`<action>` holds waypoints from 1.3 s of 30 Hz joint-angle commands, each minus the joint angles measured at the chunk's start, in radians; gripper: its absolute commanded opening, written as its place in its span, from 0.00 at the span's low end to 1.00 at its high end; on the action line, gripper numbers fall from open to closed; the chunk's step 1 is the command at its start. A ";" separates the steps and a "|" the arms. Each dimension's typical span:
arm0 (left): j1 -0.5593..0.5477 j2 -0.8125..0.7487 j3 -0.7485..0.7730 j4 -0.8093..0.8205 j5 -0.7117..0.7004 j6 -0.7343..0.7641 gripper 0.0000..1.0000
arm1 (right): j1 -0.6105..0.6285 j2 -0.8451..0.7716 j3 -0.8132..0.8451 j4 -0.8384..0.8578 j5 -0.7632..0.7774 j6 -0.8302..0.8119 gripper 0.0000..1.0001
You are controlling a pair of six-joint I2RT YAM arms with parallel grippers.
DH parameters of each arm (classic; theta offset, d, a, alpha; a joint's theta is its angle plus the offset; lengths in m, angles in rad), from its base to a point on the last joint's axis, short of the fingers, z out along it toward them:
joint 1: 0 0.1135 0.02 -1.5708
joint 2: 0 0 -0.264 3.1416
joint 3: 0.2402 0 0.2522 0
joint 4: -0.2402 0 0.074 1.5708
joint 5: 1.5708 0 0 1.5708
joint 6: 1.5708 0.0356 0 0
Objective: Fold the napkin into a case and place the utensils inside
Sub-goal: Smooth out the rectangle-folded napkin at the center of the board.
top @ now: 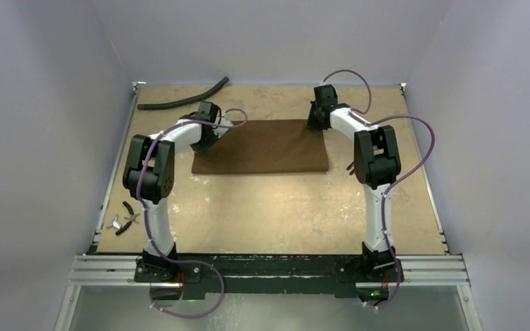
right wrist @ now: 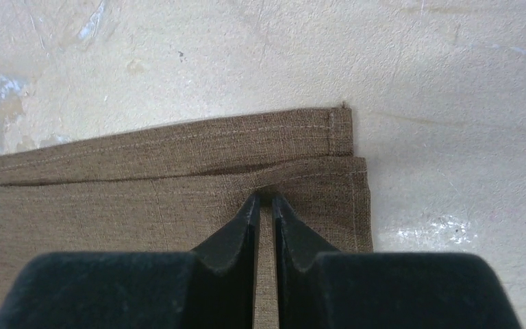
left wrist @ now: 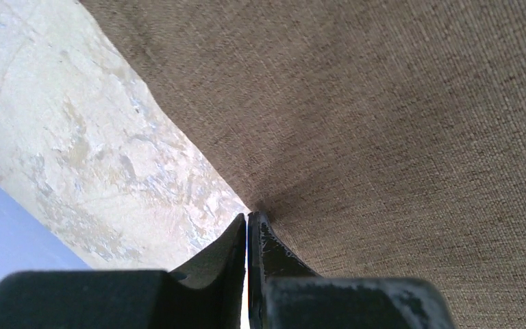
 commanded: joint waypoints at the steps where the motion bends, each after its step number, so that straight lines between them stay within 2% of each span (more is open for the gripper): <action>1: 0.029 -0.079 0.029 0.048 0.014 -0.058 0.03 | -0.005 -0.003 0.020 0.007 -0.026 -0.002 0.15; 7: -0.007 -0.049 0.295 -0.099 0.197 -0.112 0.15 | -0.005 -0.021 -0.002 0.044 -0.065 0.012 0.18; 11: -0.084 0.040 0.348 -0.118 0.237 -0.116 0.15 | -0.005 -0.023 -0.012 0.047 -0.085 0.031 0.22; 16: -0.100 0.142 0.374 -0.089 0.373 -0.174 0.15 | -0.005 -0.017 -0.025 0.073 -0.095 0.037 0.24; 19: -0.094 0.198 0.395 -0.063 0.344 -0.165 0.14 | -0.005 0.029 0.017 0.027 -0.103 0.036 0.21; 23: -0.076 0.250 0.445 -0.078 0.314 -0.168 0.13 | -0.005 0.025 -0.016 0.051 -0.089 0.046 0.17; 28: -0.047 0.271 0.438 -0.064 0.232 -0.176 0.12 | -0.007 0.026 -0.038 0.060 -0.069 0.057 0.13; 39: 0.060 0.145 0.229 0.053 0.047 -0.130 0.10 | -0.017 0.022 -0.081 0.087 -0.050 0.059 0.13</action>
